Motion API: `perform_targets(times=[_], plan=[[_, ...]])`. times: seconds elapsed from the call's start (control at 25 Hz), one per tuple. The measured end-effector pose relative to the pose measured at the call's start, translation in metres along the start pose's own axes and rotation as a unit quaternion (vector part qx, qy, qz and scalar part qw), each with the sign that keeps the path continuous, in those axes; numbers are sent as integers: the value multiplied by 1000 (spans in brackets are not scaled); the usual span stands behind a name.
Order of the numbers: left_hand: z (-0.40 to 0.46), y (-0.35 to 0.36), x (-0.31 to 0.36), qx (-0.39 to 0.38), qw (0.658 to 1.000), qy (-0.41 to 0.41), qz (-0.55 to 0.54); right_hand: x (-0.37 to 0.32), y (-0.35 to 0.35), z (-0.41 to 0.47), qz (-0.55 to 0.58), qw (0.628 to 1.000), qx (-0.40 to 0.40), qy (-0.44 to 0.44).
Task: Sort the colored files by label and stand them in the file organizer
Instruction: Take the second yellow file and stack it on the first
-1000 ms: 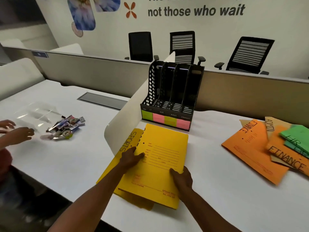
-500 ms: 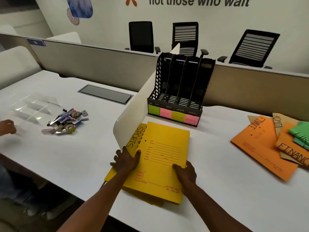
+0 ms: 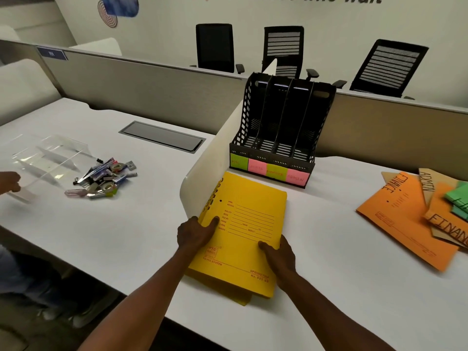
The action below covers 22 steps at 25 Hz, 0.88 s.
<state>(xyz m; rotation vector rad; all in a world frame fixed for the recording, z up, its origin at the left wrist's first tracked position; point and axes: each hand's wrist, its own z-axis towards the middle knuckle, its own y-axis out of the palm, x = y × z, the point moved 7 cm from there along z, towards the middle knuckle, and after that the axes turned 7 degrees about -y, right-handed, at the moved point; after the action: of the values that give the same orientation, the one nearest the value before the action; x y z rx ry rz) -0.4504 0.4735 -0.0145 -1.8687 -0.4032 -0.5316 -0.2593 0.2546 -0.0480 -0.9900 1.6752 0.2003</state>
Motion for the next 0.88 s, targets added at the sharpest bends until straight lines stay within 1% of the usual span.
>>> perform_targets(times=[0.04,0.12,0.16,0.28,0.44,0.52,0.6,0.68,0.76,0.88], plan=[[2,-3,-1,-2,1000,2,-8,-2,3,2,-74,997,-4,-7],[7,-8,-4,-8,1000,9,-17,-7,7,4,-245,969,7,-23],[8,-10,-5,-10,1000,14,-14,-10,11,2,-289,956,12,-37],[5,-7,-3,-9,999,38,0,-12,20,0,-294,953,10,-74],[2,-4,5,-8,996,72,46,-10,16,6,-269,960,0,-84],[0,-7,12,22,992,95,81,-11,12,7,-254,963,0,-92],[-9,-6,29,69,979,155,111,-11,10,9,-262,960,4,-97],[-22,2,48,87,964,217,124,-13,7,10,-293,950,9,-106],[-29,13,60,76,956,247,138,-15,4,11,-308,943,16,-122],[-32,26,67,57,950,262,159,-18,-2,13,-322,936,11,-145]])
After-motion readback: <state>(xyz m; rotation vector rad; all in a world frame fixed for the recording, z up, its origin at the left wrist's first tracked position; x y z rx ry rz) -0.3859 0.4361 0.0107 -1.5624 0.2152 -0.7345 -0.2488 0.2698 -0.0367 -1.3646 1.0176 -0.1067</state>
